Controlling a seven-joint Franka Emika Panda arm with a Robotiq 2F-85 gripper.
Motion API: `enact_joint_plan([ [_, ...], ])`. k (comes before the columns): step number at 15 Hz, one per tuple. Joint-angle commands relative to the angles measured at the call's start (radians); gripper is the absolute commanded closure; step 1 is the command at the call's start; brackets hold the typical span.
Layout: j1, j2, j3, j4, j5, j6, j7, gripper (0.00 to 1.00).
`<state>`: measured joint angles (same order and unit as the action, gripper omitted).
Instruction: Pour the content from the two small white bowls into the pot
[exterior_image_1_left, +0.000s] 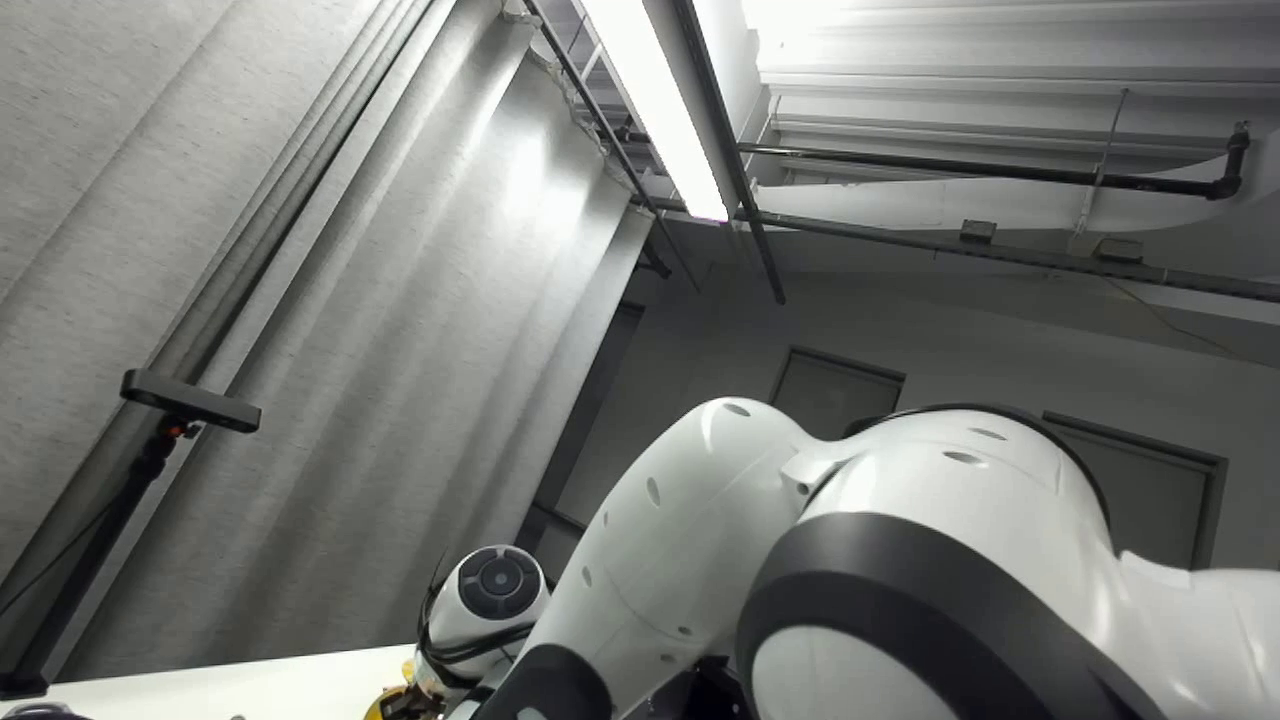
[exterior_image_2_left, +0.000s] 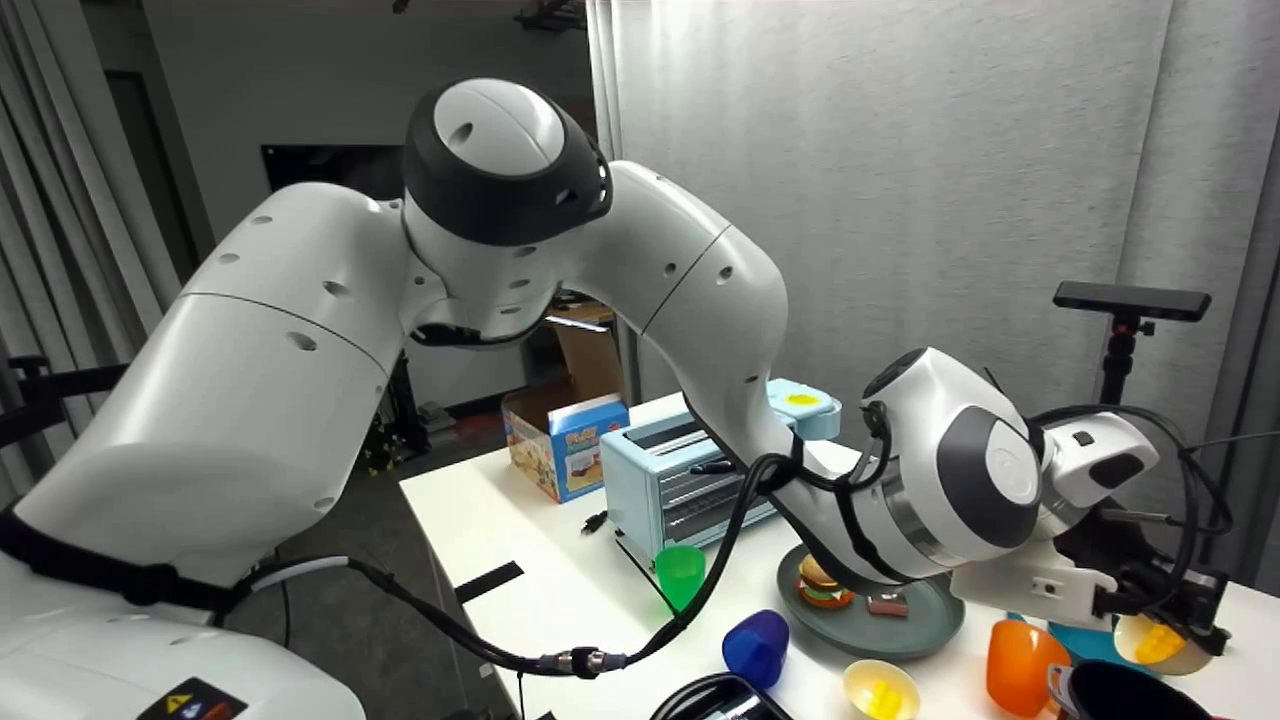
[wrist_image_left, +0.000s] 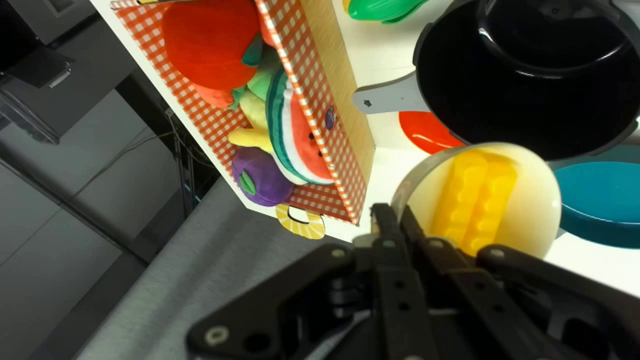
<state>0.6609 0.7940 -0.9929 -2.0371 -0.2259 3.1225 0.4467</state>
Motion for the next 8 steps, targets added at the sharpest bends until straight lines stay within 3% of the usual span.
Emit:
enact_joint_plan([
  [1, 0.087, 0.070, -0.084, -0.047, 0.097, 0.072, -0.043, 0.99],
  [8, 0.166, 0.211, -0.176, -0.071, 0.264, 0.216, -0.166, 0.99],
])
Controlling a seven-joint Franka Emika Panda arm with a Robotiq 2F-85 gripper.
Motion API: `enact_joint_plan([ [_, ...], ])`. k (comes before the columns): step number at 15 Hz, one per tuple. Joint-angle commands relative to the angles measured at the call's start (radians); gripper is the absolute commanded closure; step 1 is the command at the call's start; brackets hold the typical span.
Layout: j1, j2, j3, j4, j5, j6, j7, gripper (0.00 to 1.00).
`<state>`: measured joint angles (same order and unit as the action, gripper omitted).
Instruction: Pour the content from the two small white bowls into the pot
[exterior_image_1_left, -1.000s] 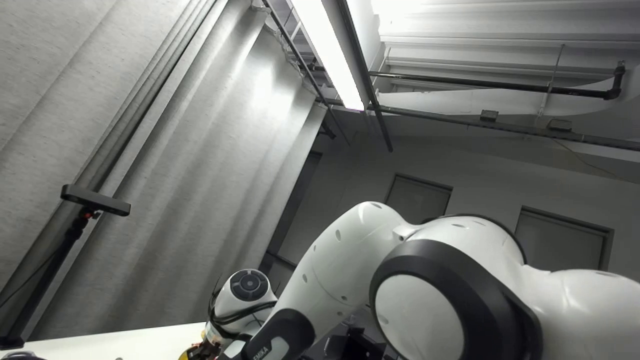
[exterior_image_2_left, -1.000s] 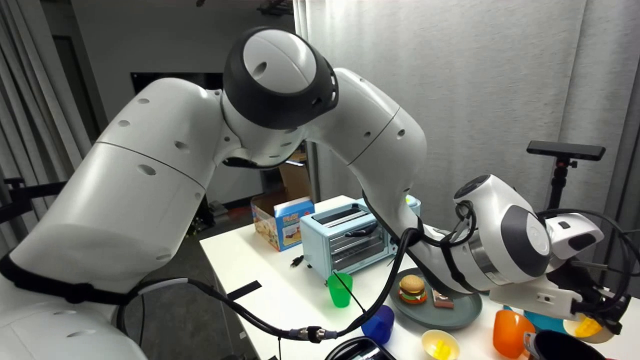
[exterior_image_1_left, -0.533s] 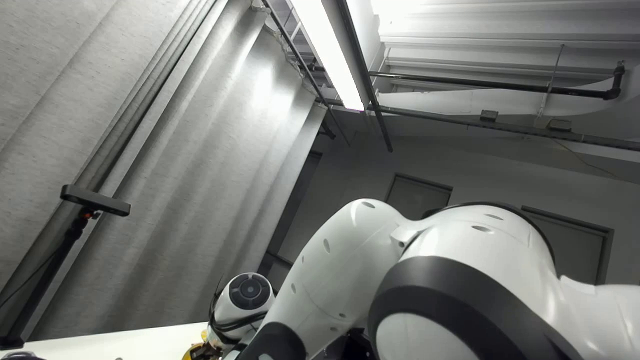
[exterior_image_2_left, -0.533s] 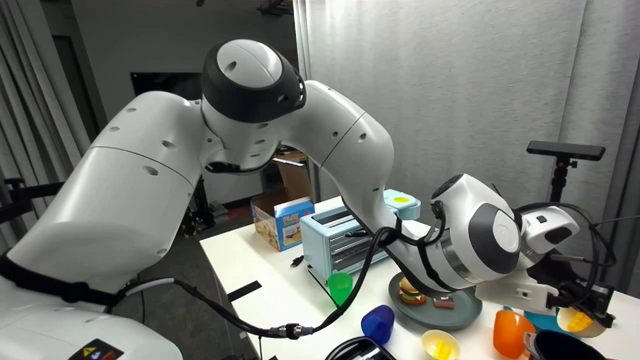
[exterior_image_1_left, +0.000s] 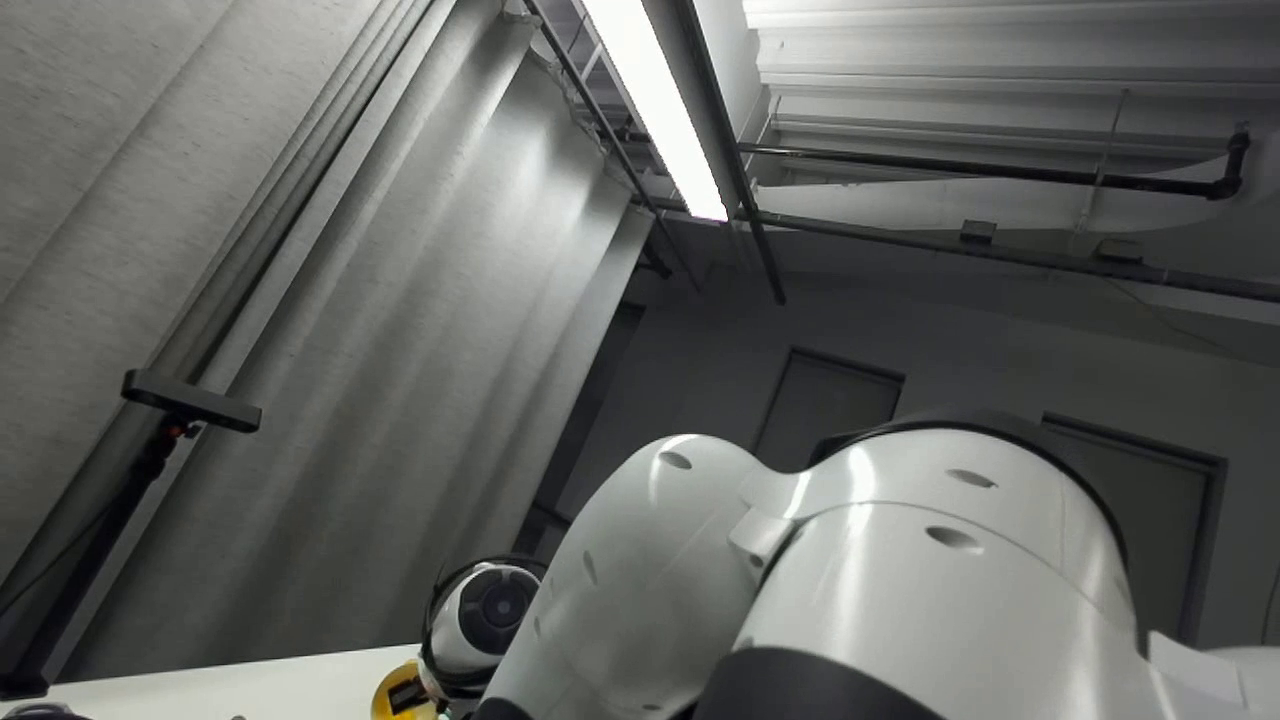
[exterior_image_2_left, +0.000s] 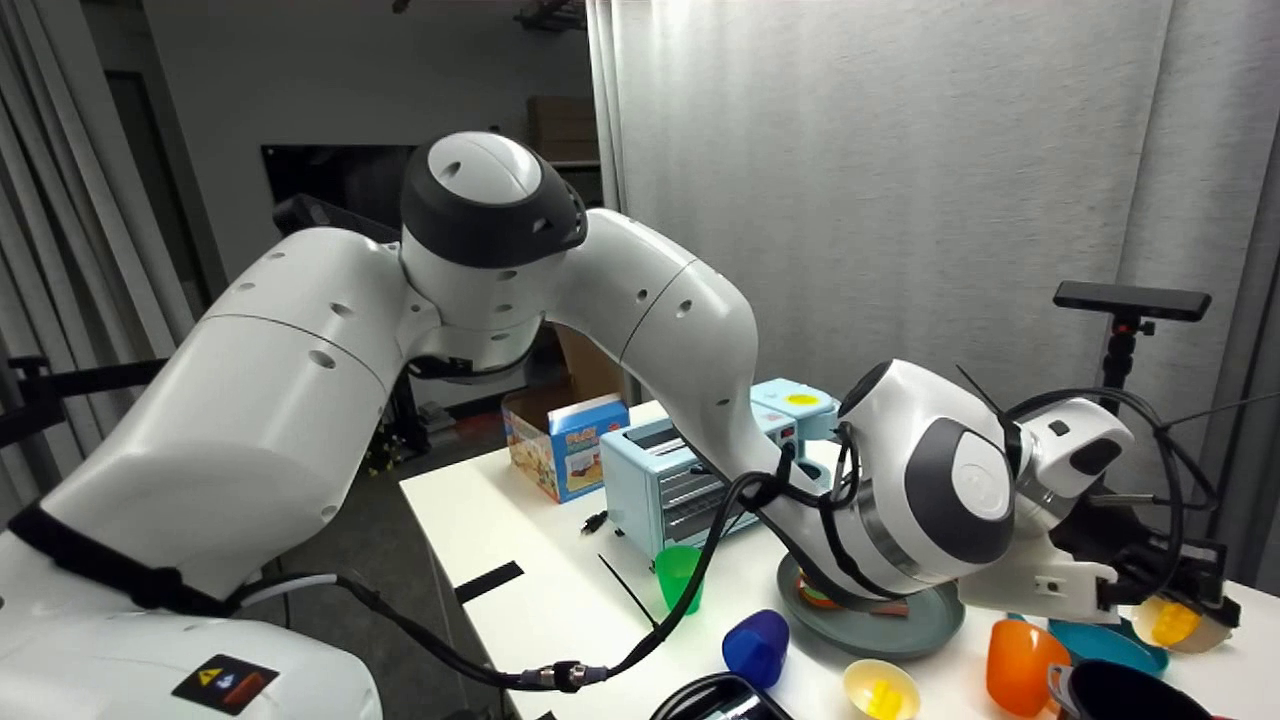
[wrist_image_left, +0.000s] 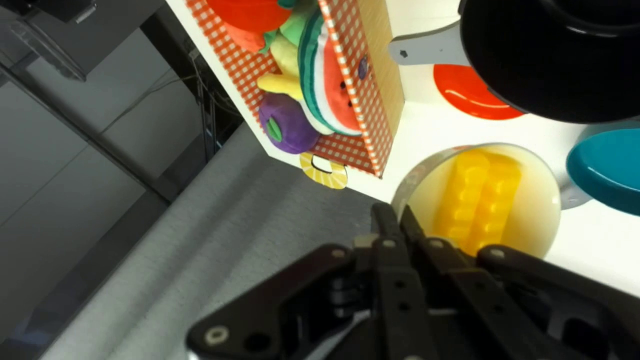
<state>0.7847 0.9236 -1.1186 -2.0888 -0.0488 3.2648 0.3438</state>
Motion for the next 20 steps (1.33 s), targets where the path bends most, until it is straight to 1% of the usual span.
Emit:
enact_joint_plan([
  [1, 0.049, 0.106, -0.061, -0.019, 0.114, 0.098, -0.084, 0.99],
  [5, 0.063, 0.156, -0.077, -0.024, 0.190, 0.133, -0.174, 0.99],
  [8, 0.065, 0.186, -0.081, -0.020, 0.227, 0.163, -0.215, 0.99],
  [15, 0.051, 0.198, -0.065, -0.016, 0.259, 0.226, -0.283, 0.99],
  [20, 0.053, 0.226, -0.075, -0.012, 0.295, 0.277, -0.326, 0.99],
])
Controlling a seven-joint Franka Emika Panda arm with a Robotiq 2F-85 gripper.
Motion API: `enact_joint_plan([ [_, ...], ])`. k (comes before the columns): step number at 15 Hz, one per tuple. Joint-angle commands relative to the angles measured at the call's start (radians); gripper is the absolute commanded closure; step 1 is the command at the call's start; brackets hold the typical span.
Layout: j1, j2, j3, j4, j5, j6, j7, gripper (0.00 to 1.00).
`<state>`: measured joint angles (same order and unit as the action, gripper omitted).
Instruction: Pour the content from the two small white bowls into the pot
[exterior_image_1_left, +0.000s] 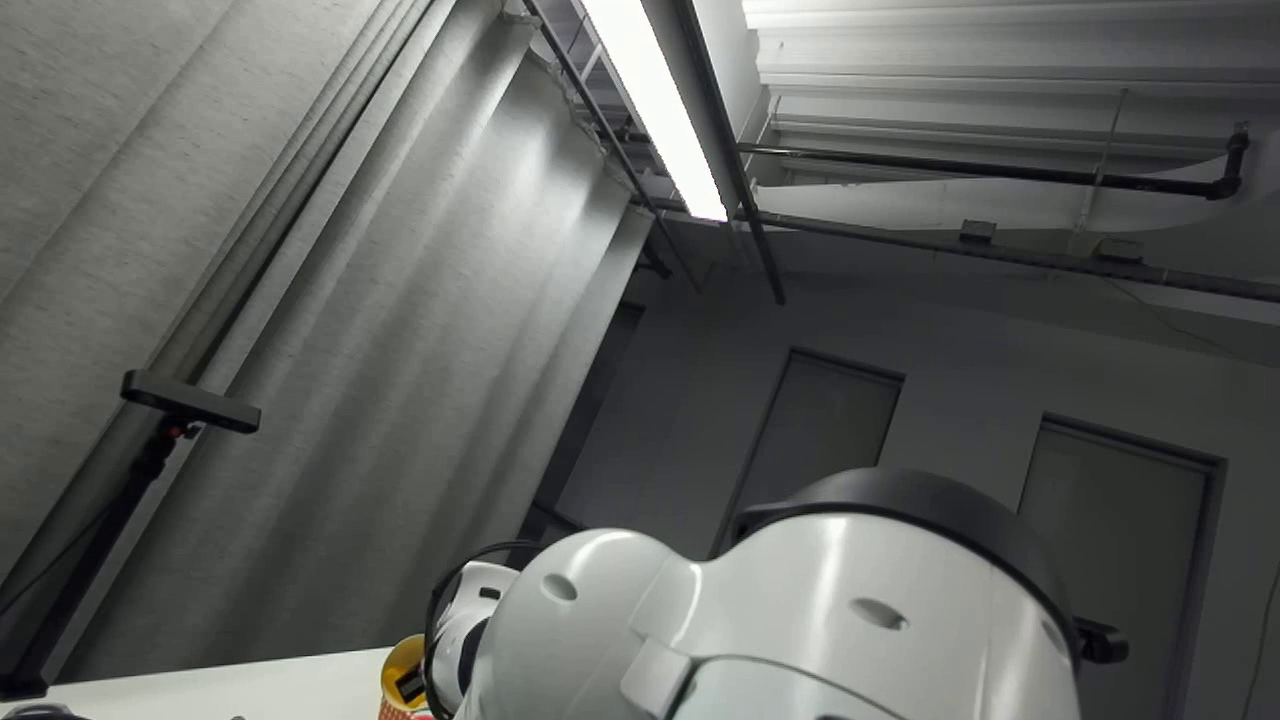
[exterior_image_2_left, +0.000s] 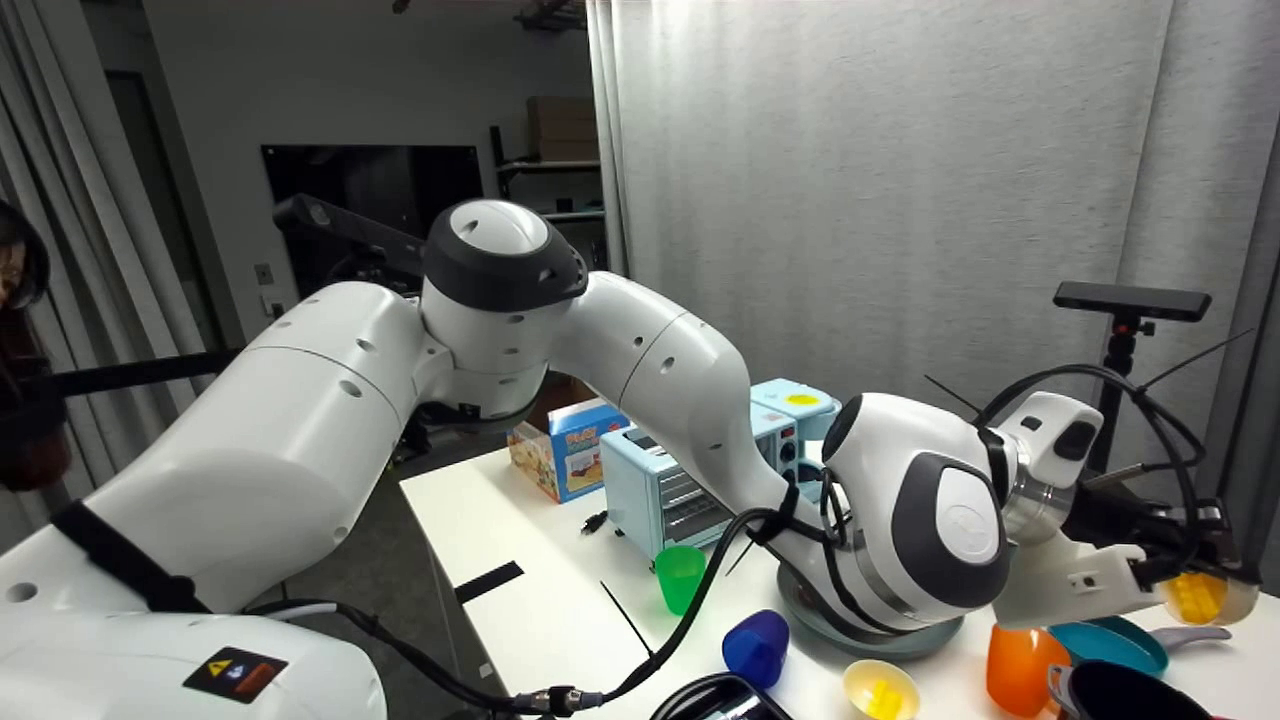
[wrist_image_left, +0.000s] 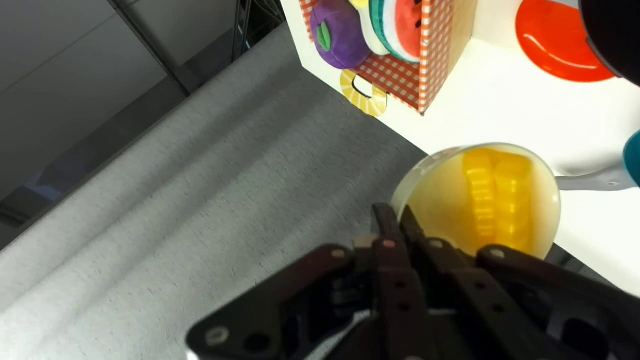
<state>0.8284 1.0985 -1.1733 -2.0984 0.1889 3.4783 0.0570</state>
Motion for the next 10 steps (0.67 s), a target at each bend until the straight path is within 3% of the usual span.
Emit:
enact_joint_plan([
  [1, 0.011, 0.066, -0.026, 0.000, 0.072, 0.084, -0.049, 0.99],
  [10, 0.032, 0.171, -0.070, -0.001, 0.223, 0.129, -0.128, 0.99],
])
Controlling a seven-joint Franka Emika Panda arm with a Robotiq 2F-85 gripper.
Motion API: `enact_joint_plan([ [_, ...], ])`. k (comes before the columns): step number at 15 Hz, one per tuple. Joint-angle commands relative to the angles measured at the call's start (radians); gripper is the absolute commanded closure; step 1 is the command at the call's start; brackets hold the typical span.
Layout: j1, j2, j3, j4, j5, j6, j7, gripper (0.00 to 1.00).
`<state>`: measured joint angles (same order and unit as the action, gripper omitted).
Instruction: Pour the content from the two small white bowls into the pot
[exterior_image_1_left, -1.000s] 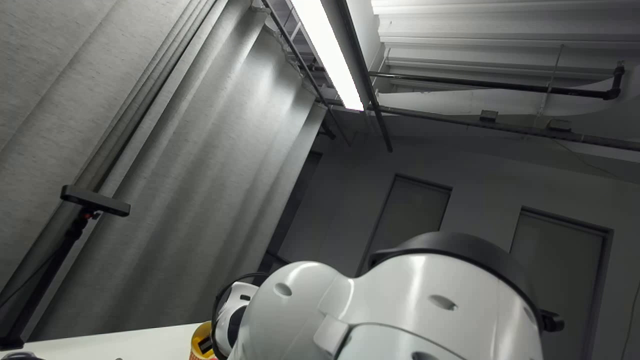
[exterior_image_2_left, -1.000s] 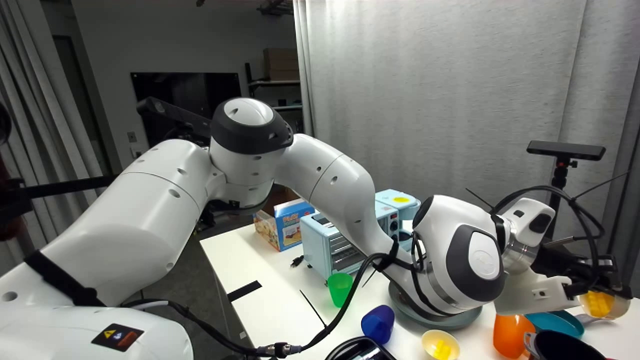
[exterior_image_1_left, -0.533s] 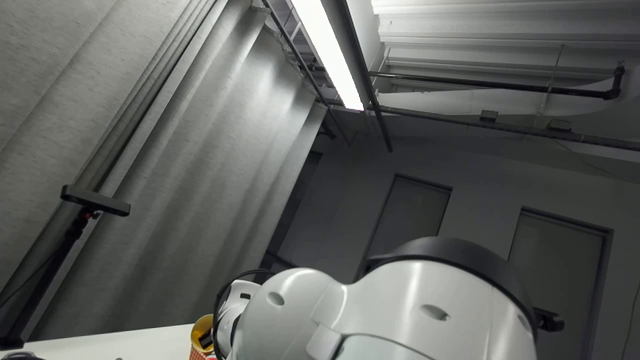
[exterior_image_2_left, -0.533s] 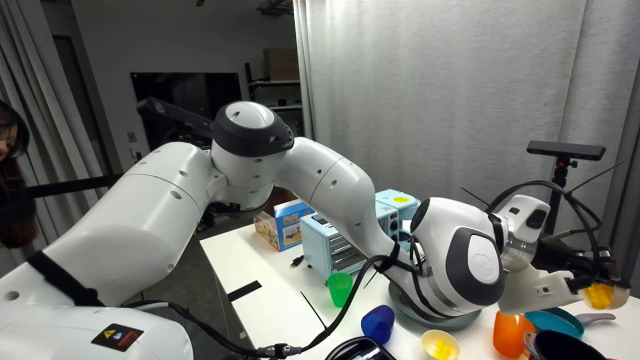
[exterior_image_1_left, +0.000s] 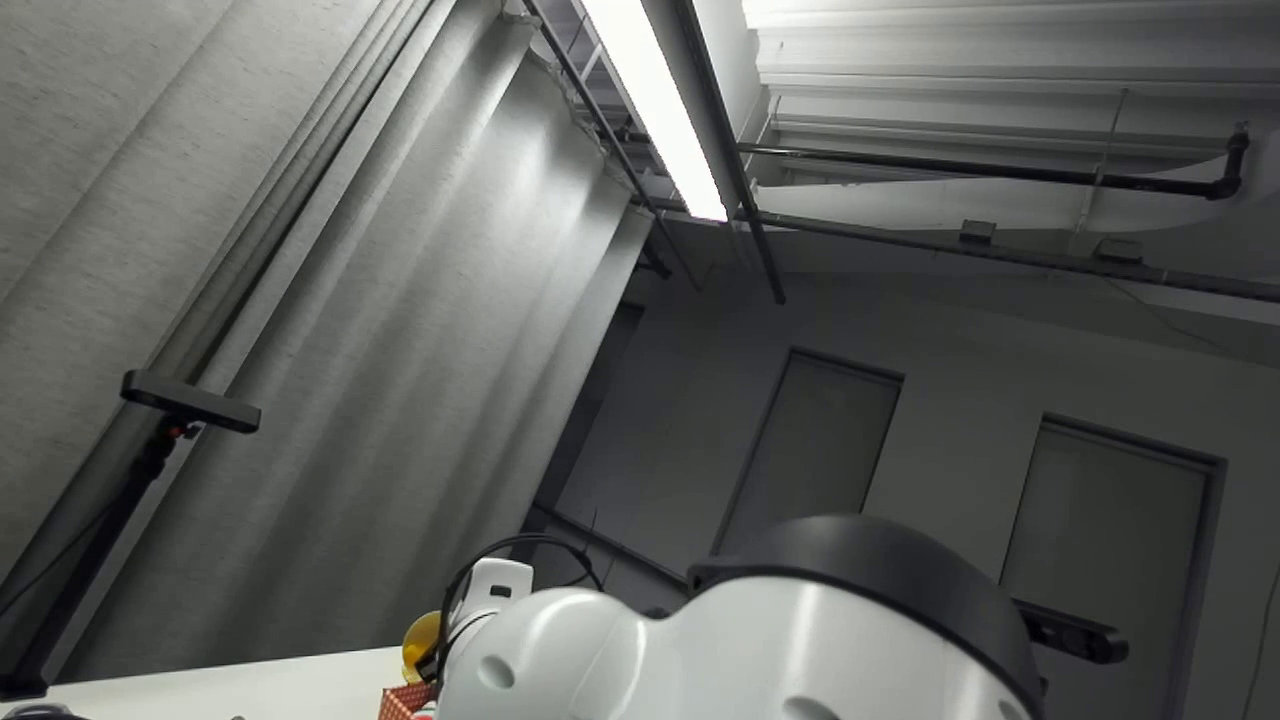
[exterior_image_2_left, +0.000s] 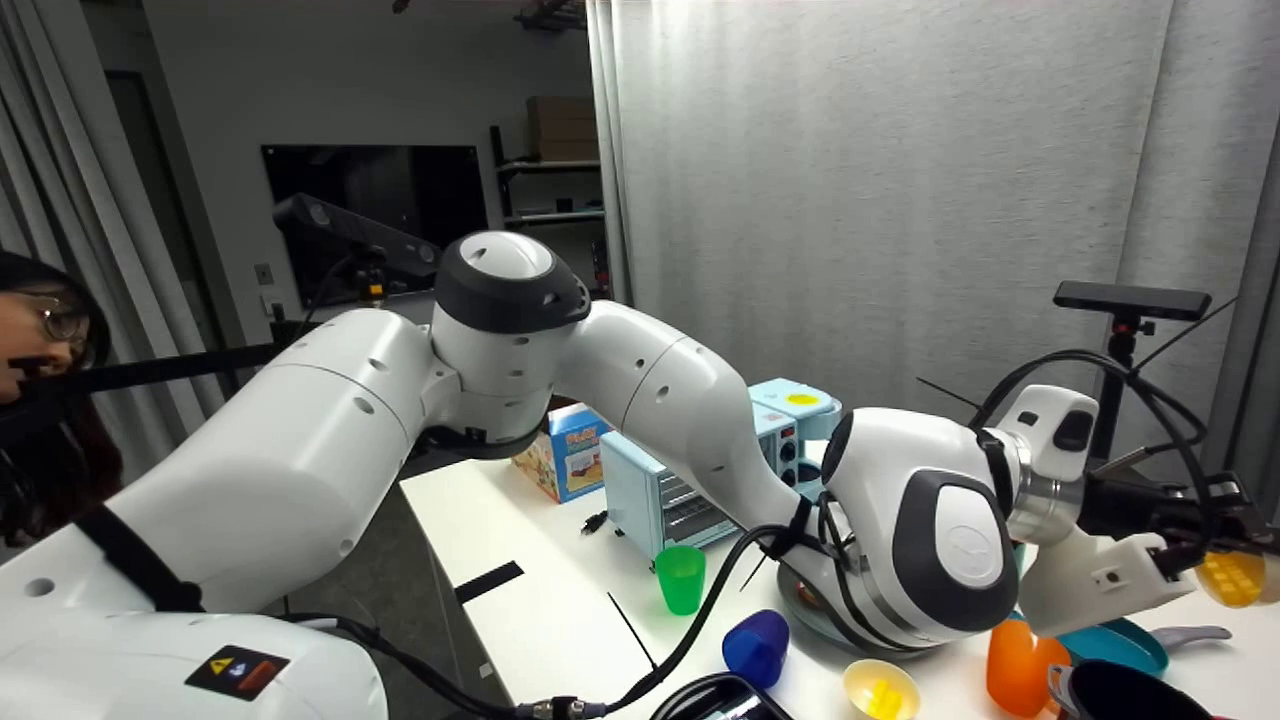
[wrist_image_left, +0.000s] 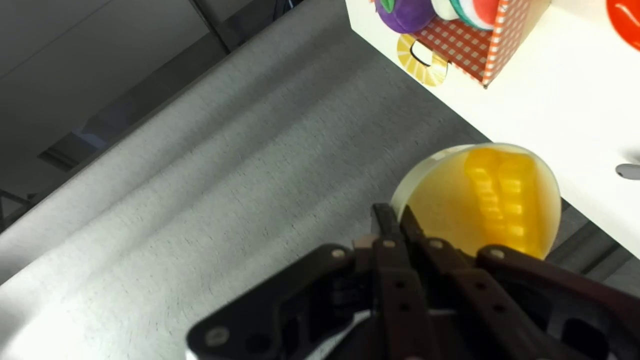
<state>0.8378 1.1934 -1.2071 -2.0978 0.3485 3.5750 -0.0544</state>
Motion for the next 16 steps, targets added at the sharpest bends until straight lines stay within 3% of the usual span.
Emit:
enact_joint_plan([
  [1, 0.024, 0.089, -0.042, 0.001, 0.074, 0.042, -0.017, 0.99],
  [8, 0.020, 0.161, -0.059, 0.015, 0.153, 0.135, -0.053, 0.99],
  [16, 0.024, 0.164, -0.048, 0.013, 0.183, 0.117, -0.090, 0.99],
])
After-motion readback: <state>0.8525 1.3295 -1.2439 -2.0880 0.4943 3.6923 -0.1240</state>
